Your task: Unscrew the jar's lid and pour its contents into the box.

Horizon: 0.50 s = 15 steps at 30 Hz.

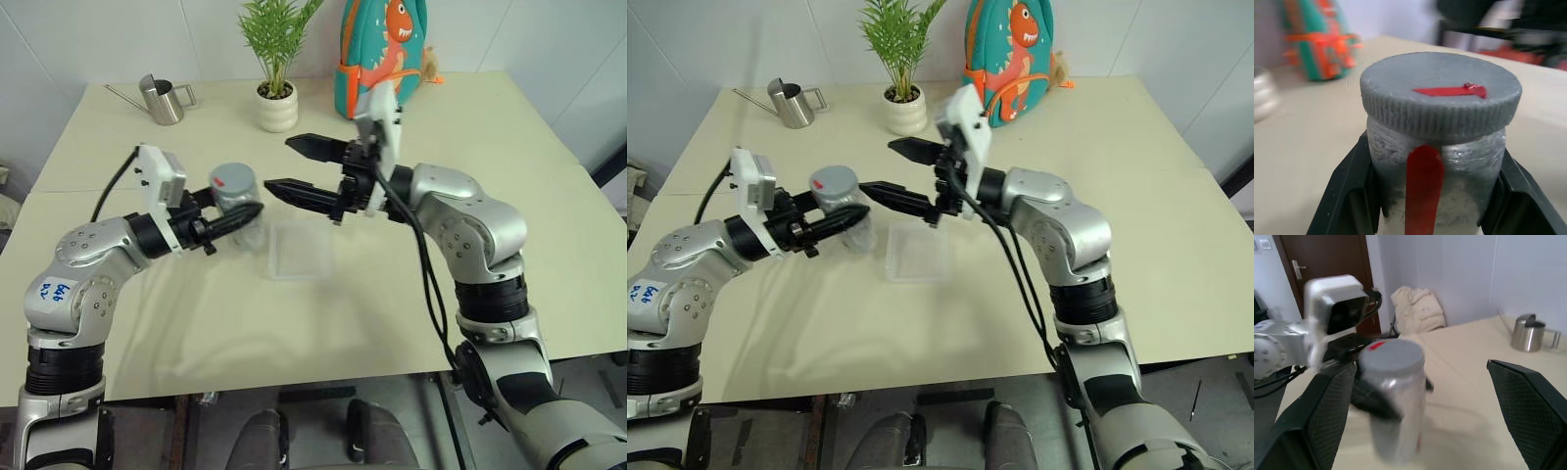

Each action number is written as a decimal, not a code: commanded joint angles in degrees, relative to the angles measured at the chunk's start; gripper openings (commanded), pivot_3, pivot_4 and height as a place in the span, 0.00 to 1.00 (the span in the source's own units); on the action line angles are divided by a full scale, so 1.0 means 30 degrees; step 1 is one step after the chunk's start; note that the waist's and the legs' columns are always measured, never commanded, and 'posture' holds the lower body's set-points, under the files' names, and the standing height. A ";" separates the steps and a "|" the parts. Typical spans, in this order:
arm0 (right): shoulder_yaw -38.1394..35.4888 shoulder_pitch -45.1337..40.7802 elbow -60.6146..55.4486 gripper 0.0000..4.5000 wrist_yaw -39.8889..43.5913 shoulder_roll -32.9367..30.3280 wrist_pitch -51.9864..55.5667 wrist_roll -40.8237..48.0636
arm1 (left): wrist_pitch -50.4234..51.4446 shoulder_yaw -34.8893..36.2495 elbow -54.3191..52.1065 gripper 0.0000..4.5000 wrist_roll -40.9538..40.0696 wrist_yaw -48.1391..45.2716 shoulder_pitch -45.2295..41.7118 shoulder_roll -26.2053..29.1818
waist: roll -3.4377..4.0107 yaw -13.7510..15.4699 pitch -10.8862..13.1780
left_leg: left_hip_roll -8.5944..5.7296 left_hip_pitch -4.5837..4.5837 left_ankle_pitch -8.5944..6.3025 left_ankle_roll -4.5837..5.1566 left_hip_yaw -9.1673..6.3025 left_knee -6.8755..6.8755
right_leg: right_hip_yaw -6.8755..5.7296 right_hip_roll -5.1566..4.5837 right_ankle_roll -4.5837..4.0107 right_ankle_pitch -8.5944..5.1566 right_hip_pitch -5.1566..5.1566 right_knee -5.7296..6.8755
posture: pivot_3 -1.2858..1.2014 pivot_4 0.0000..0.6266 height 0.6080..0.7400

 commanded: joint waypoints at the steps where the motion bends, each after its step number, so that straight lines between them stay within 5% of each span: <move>1: 0.0047 -0.0798 -0.0635 1.00 -0.0367 0.0420 0.0896 0.0741 | -0.0043 -0.0502 -0.0722 0.44 -0.0209 -0.0600 -0.0373 0.0006 | 0.0000 -0.0004 0.0000 | 0.0000 -0.0001 0.0000 0.0000 0.0002 -0.0006 | 0.0001 0.0003 0.0000 0.0000 -0.0004 0.0000 | 0.52 0.24 1.00; 15: 0.1350 -0.0088 -0.1267 1.00 0.0140 0.0140 0.0409 0.0202 | -0.0713 -0.0560 0.0037 0.44 0.0430 -0.0352 -0.0798 -0.0372 | 0.0000 -0.0179 0.0000 | 0.0001 -0.0014 -0.0003 0.0007 0.0032 -0.0011 | 0.0004 0.0014 0.0001 0.0000 -0.0021 -0.0005 | 0.52 0.24 1.00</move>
